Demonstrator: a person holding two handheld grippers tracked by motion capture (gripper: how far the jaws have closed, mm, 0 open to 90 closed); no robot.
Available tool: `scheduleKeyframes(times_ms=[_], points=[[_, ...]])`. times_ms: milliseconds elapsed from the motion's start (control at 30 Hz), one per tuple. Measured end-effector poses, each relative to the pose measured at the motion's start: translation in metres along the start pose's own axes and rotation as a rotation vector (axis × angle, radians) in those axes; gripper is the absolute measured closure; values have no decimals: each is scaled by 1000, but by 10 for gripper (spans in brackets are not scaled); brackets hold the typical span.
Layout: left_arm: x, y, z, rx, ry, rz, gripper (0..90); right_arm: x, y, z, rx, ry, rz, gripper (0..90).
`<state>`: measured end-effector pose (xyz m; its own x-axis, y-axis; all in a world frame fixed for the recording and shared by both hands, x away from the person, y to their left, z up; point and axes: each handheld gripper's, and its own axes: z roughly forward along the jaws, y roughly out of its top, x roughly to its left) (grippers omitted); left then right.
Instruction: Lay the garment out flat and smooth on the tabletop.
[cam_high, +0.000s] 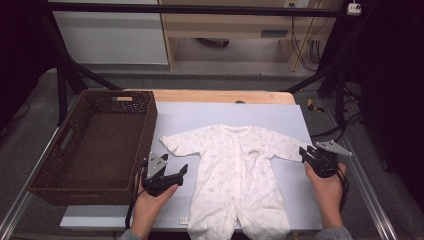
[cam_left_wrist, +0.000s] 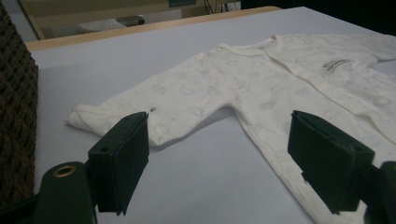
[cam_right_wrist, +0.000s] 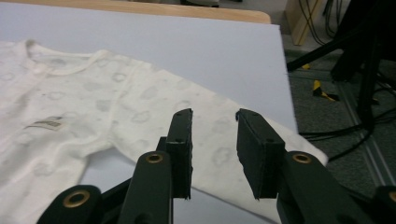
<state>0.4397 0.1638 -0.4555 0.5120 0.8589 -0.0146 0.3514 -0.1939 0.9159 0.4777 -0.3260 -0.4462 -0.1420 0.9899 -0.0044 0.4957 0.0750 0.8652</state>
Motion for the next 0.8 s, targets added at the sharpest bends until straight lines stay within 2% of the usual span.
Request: scheduleKeyframes(times_ms=[267,433,500,633,800], points=[[1,0,0,-2,5,-3,201,25,-4,-4,-15,73,1,570],[0,0,2,-1,1,2,199,35,-5,-10,-21,119,-1,442],[-1,-1,3,5,-2,8,197,39,-6,-13,-36,131,-20,353],[-4,-4,6,21,-9,11,194,45,-5,-20,-83,163,-50,263],[-5,-2,4,32,-4,30,194,52,-5,-28,-76,221,-51,187]])
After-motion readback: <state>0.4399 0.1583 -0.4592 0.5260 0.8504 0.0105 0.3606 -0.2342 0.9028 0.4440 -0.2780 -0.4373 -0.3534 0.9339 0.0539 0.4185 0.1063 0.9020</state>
